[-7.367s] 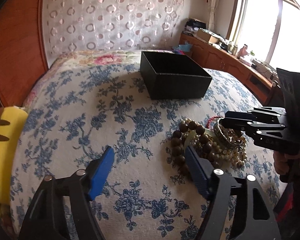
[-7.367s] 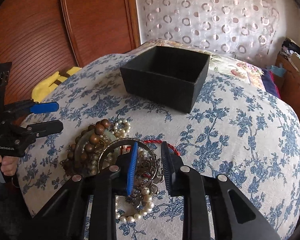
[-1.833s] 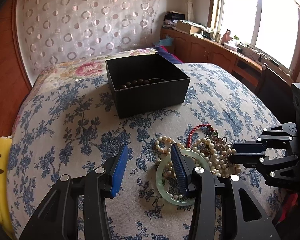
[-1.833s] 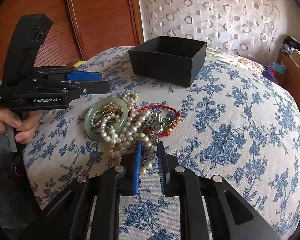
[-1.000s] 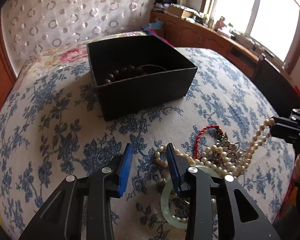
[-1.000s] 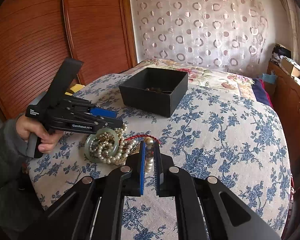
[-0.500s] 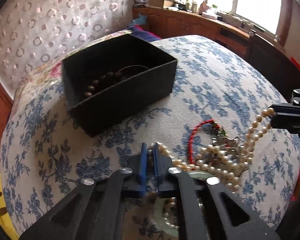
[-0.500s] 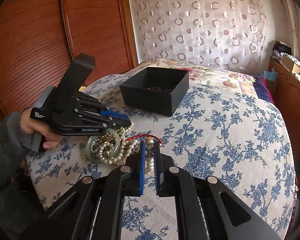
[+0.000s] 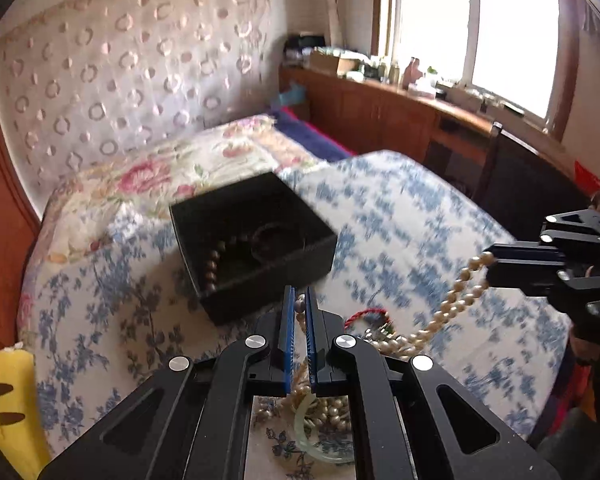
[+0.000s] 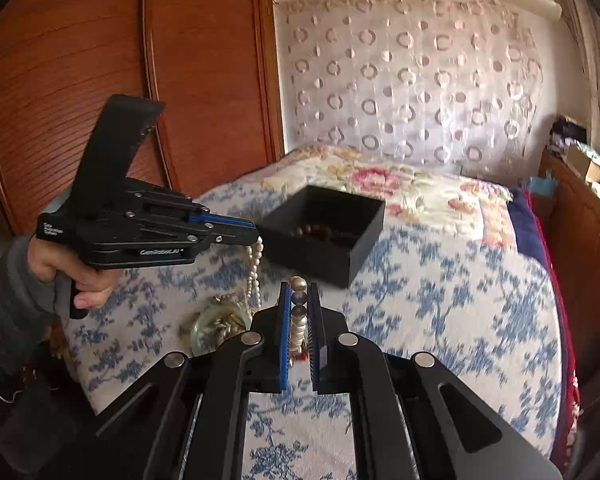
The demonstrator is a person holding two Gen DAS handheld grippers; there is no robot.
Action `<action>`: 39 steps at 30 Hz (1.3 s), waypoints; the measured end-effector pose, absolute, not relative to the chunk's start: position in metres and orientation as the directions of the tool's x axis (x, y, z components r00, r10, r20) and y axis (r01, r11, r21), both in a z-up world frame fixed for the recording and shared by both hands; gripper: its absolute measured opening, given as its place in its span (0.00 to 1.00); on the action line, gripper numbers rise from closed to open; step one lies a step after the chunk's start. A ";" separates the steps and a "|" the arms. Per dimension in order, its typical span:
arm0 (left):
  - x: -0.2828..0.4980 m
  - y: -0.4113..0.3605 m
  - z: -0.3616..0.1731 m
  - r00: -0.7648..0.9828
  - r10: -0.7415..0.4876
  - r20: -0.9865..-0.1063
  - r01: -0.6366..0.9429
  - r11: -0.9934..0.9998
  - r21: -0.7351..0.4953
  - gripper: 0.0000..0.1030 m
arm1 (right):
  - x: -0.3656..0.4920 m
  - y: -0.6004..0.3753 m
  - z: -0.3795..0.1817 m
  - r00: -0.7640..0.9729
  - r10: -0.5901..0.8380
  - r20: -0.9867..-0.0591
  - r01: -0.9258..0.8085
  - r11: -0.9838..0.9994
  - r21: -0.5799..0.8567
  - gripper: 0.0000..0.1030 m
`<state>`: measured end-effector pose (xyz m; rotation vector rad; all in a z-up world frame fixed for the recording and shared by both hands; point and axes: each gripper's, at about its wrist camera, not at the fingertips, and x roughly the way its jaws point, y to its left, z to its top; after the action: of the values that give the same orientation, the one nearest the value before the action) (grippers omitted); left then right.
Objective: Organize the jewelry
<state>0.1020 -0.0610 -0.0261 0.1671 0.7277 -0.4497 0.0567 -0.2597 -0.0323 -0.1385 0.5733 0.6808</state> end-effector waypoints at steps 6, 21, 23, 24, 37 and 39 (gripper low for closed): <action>0.094 -0.061 0.007 0.706 -0.354 -0.613 0.445 0.896 -0.005 0.04 | 0.058 -0.254 -0.007 0.659 0.558 -0.504 -0.632 0.775 0.031 0.08; 0.075 -0.053 0.060 0.781 -0.376 -0.498 0.433 0.901 -0.001 0.04 | 0.064 -0.248 0.051 0.724 0.565 -0.396 -0.625 0.780 -0.031 0.08; 0.073 -0.052 0.065 0.789 -0.377 -0.485 0.430 0.903 -0.002 0.04 | 0.063 -0.248 0.057 0.732 0.563 -0.384 -0.622 0.782 -0.037 0.08; 0.072 -0.051 0.069 0.791 -0.382 -0.478 0.431 0.902 -0.007 0.04 | 0.063 -0.249 0.060 0.735 0.564 -0.377 -0.620 0.783 -0.038 0.08; 0.071 -0.050 0.094 0.827 -0.355 -0.436 0.410 0.911 0.036 0.04 | 0.069 -0.251 0.076 0.752 0.554 -0.357 -0.608 0.792 -0.054 0.08; 0.074 -0.050 0.096 0.832 -0.349 -0.431 0.403 0.915 0.038 0.04 | 0.073 -0.249 0.075 0.749 0.554 -0.364 -0.610 0.791 -0.051 0.08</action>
<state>0.0736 -0.0501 0.0964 0.1292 0.4319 -0.3995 0.0732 -0.2490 0.0754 -0.1705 0.3424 0.6395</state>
